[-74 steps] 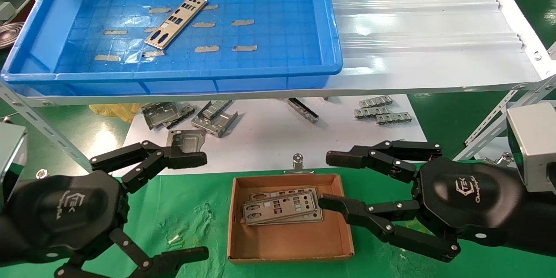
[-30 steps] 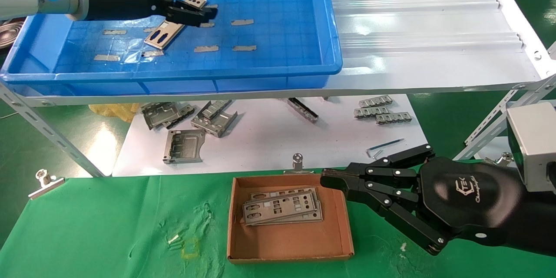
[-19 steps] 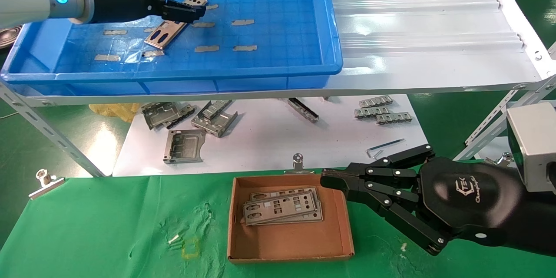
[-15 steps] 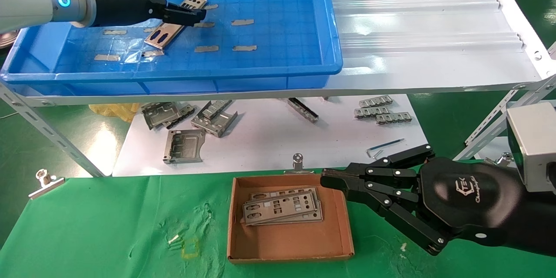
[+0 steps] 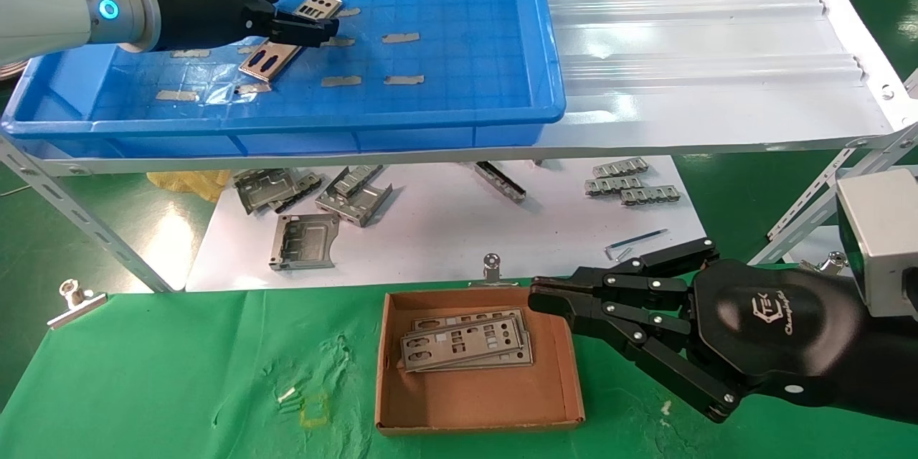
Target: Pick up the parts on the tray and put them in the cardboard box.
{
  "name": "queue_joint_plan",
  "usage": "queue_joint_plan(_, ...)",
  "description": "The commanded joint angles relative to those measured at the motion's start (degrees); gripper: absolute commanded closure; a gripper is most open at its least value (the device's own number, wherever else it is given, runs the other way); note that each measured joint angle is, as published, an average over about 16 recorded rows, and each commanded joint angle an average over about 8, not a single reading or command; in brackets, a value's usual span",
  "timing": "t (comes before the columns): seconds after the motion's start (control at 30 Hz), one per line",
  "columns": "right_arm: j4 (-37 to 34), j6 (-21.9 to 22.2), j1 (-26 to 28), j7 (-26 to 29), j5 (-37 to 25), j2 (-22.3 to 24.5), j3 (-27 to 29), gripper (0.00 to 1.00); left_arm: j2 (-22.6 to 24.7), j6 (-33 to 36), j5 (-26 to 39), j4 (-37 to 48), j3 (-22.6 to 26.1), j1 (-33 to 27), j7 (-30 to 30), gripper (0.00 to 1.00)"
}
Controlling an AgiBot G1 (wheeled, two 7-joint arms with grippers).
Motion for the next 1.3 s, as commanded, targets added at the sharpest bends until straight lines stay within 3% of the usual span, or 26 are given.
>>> queue_joint_plan(0.03, 0.0, 0.0, 0.0, 0.0, 0.0, 0.0, 0.0, 0.0, 0.0, -0.3, -0.1, 0.0, 0.0, 0.1, 0.1, 1.0)
queue_joint_plan(0.53, 0.0, 0.0, 0.0, 0.0, 0.0, 0.0, 0.0, 0.0, 0.4, -2.1, -0.2, 0.2, -0.2, 0.3, 0.2, 1.0)
queue_joint_plan(0.93, 0.0, 0.0, 0.0, 0.0, 0.0, 0.0, 0.0, 0.0, 0.1, 0.3, -0.7, -0.1, -0.5, -0.4, 0.1, 1.0)
queue_joint_plan(1.13, 0.0, 0.0, 0.0, 0.0, 0.0, 0.0, 0.0, 0.0, -1.3, 4.4, -2.2, -1.3, -1.5, -1.7, 0.9, 1.0)
queue_joint_plan(1.3, 0.0, 0.0, 0.0, 0.0, 0.0, 0.0, 0.0, 0.0, -3.6, 11.8, -4.2, -2.6, -2.8, -2.9, 2.7, 1.0)
